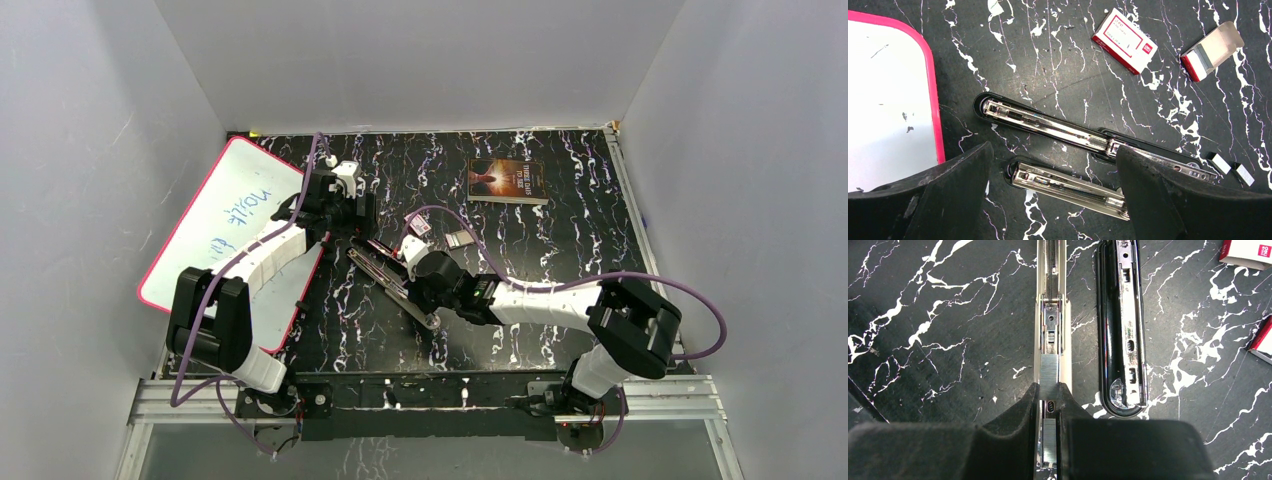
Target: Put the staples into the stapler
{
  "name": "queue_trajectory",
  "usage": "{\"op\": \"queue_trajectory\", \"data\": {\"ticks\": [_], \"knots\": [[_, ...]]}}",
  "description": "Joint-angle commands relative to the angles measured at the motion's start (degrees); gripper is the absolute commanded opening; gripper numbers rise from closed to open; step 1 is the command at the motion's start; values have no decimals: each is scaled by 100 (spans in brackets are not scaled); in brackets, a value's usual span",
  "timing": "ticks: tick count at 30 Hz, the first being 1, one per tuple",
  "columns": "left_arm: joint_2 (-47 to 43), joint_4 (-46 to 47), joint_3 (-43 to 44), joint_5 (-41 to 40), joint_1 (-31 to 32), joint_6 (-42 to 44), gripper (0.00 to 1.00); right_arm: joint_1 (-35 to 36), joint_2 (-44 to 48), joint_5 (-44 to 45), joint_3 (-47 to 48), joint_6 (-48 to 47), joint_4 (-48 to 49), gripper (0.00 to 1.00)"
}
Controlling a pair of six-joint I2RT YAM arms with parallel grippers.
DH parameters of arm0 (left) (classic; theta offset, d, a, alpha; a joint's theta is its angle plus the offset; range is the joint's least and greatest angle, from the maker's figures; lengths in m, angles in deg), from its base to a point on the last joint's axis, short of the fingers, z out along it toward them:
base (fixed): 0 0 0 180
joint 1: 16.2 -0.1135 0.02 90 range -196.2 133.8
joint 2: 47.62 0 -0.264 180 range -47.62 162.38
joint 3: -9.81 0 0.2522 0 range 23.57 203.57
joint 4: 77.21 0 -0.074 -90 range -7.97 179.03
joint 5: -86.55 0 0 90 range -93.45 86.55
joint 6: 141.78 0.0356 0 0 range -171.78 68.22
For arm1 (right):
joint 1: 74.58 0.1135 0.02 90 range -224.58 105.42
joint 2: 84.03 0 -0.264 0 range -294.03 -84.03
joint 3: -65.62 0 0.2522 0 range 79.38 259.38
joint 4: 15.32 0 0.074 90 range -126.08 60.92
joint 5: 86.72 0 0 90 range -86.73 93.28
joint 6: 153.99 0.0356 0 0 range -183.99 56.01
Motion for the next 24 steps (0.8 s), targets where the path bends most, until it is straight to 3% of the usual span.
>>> {"op": "queue_trajectory", "data": {"ticks": [1, 24], "knots": [[-67, -77, 161, -11, -22, 43, 92, 21, 10, 102, 267, 34, 27, 0], [-68, -68, 166, 19, -18, 43, 92, 21, -45, -36, 263, 44, -160, 0]]}}
